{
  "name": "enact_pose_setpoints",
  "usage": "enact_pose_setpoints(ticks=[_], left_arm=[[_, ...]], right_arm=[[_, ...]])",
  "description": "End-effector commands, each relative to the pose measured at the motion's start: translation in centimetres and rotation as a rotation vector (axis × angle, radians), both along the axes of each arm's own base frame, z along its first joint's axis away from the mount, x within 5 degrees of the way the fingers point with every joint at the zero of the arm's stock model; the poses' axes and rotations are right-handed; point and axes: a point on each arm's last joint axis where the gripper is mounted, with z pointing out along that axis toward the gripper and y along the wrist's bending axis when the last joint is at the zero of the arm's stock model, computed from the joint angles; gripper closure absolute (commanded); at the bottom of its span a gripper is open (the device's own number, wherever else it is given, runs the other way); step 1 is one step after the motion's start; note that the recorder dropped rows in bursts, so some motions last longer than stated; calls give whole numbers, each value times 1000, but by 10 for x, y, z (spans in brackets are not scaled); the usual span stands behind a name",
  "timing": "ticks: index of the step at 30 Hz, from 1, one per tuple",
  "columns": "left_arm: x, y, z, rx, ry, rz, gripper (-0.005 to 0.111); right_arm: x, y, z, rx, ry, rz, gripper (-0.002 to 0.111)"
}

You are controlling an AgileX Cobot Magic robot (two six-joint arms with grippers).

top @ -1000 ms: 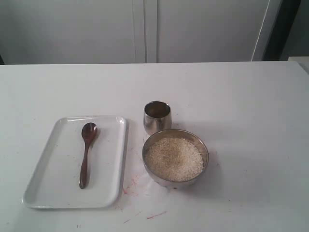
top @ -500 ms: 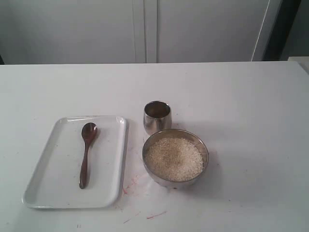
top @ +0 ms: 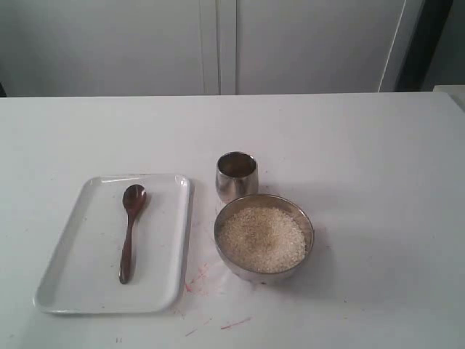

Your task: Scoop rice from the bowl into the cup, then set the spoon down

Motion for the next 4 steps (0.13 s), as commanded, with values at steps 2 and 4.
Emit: enact_pose_setpoints(ticks=[2, 4], left_arm=[[-1, 0, 3, -9, -13, -5, 92], [-1, 0, 3, -9, -13, -5, 92]], right_arm=[[0, 0, -2, -10, 4, 0, 108], [0, 0, -2, -10, 4, 0, 108]])
